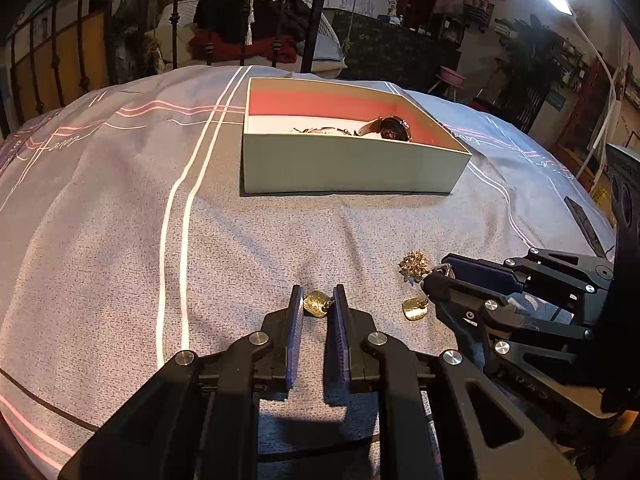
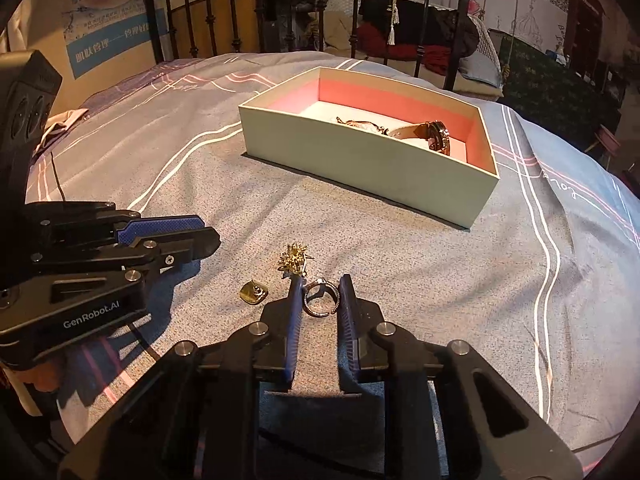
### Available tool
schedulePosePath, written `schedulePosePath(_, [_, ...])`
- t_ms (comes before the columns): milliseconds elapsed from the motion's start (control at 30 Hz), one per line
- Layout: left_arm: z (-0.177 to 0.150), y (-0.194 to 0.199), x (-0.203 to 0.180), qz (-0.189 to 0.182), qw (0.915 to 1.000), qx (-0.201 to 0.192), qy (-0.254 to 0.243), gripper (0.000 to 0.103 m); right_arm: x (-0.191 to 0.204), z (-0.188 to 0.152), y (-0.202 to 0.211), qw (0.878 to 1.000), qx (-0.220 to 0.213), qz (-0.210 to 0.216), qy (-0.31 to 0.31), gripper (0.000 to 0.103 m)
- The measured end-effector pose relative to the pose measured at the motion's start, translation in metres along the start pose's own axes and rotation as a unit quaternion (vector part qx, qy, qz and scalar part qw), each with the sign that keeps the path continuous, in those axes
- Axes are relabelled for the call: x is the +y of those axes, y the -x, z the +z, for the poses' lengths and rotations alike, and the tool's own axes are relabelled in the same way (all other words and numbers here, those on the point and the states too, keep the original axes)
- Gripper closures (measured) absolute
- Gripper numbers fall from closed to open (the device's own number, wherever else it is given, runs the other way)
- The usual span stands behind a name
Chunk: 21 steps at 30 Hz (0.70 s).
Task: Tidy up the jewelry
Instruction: 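Grasp the small gold tag charm with the left tool while the right tool grasps the gold ring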
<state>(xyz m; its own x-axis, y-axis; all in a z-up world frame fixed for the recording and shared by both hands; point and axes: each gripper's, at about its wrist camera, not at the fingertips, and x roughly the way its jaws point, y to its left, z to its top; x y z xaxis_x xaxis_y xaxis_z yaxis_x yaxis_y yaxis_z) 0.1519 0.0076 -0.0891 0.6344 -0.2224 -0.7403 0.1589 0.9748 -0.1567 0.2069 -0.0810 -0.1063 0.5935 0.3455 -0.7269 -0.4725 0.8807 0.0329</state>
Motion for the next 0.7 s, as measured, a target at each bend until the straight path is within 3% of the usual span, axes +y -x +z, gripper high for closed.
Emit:
schedulePosePath(200, [-0.001, 0.001, 0.002, -0.007, 0.9999, -0.007, 0.008, 0.088, -0.011, -0.014, 0.010, 0.997, -0.030, 0.026, -0.059, 0.083])
schedulePosePath(467, [0.007, 0.008, -0.006, 0.005, 0.9999, -0.012, 0.001, 0.088, -0.008, -0.006, 0.022, 0.997, -0.051, 0.017, -0.051, 0.083])
schedulePosePath(700, [0.042, 0.013, -0.018, 0.005, 0.9994, -0.034, -0.001, 0.088, -0.018, 0.021, 0.033, 0.995, -0.079, -0.001, -0.053, 0.083])
